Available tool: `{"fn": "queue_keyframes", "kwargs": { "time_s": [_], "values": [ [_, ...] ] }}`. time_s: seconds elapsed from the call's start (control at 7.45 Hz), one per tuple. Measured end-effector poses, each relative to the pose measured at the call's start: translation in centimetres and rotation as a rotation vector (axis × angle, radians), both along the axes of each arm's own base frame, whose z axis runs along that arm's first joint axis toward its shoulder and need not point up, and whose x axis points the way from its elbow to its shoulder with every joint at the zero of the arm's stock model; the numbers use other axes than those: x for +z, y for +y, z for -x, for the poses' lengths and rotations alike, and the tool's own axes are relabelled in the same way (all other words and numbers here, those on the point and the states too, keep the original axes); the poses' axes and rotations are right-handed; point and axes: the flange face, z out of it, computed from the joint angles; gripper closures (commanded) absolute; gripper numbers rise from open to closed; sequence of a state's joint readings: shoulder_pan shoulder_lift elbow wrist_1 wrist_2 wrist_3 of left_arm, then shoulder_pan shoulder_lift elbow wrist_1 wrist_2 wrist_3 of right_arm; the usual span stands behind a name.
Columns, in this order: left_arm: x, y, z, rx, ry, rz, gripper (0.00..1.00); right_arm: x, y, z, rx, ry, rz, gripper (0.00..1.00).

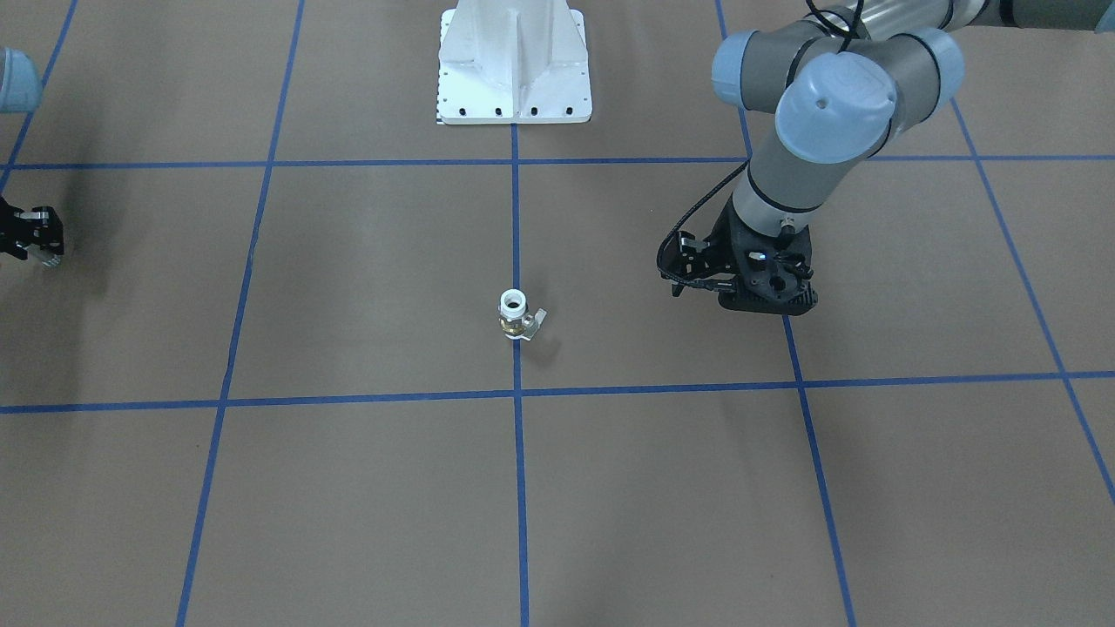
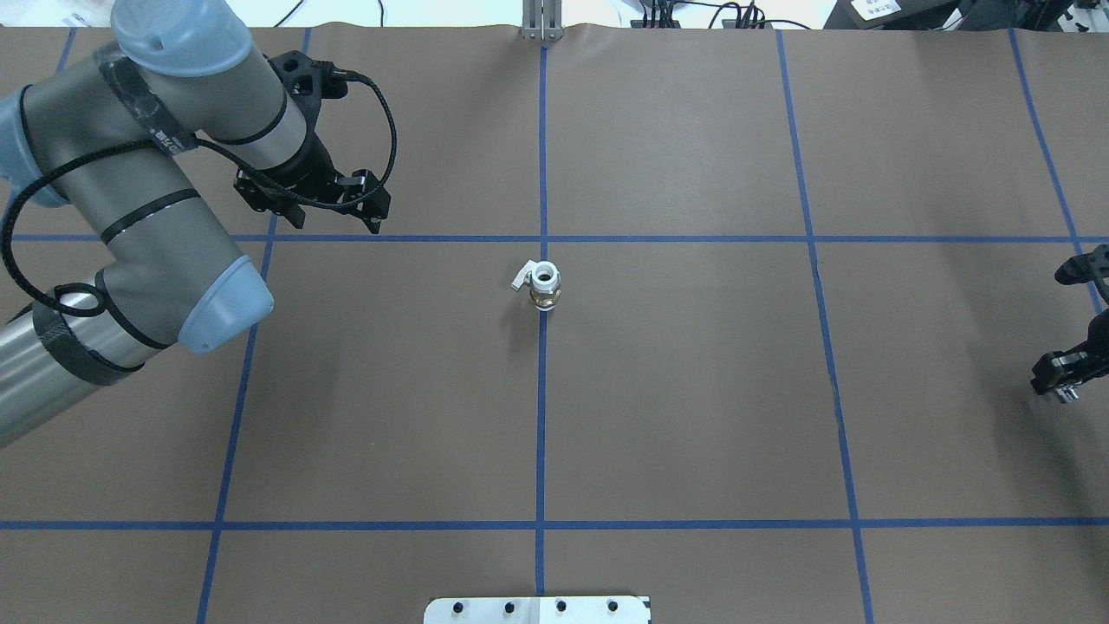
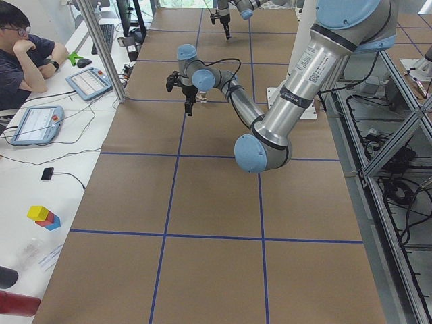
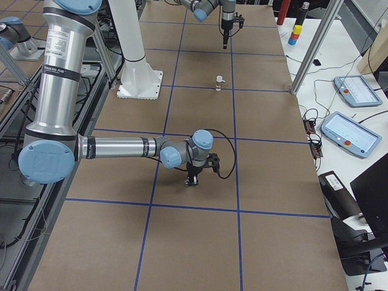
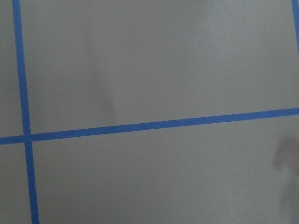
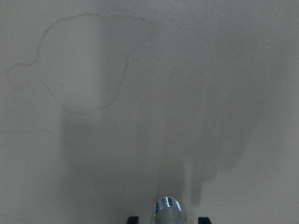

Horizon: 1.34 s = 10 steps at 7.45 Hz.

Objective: Assemble PPR valve and pipe with both arms
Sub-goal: 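Lower the right gripper onto the silver pipe piece and grasp it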

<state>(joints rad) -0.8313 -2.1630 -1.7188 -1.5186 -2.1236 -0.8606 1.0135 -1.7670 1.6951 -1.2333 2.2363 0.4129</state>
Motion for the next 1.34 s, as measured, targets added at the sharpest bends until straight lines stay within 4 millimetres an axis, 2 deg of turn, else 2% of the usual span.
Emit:
{"fn": "queue_keyframes", "kwargs": {
  "time_s": [0.13, 0.27, 0.4, 0.54, 0.67, 0.94, 1.07, 1.34],
  "values": [
    [0.0, 0.0, 0.0, 0.0, -0.001, 0.0, 0.0, 0.0, 0.0, 0.0, 0.0, 0.0, 0.0, 0.51],
    [0.0, 0.0, -0.1, 0.001, -0.001, 0.001, 0.0, -0.1, -0.1, 0.1, 0.0, -0.001, 0.0, 0.62],
    [0.1, 0.0, -0.1, 0.001, -0.001, 0.001, 0.0, -0.1, -0.1, 0.2, 0.0, -0.002, 0.0, 0.76],
    [0.1, 0.0, -0.2, 0.001, -0.002, 0.002, 0.0, -0.1, -0.2, 0.2, -0.001, -0.002, 0.0, 0.95],
    [0.1, 0.1, -0.2, 0.002, -0.002, 0.003, 0.0, -0.1, -0.2, 0.2, -0.002, -0.002, -0.003, 1.0],
    [0.2, 0.1, -0.3, 0.003, -0.003, 0.004, 0.0, -0.6, -0.3, 0.0, -0.014, -0.015, -0.021, 1.0],
    [0.2, 0.1, -0.3, 0.003, -0.003, 0.004, 0.0, -1.5, -0.6, -0.5, -0.007, -0.041, -0.027, 1.0],
    [0.2, 0.1, -0.3, 0.003, -0.004, 0.004, 0.0, -3.7, -1.7, -2.8, 0.042, -0.121, -0.011, 1.0]
  ]
}}
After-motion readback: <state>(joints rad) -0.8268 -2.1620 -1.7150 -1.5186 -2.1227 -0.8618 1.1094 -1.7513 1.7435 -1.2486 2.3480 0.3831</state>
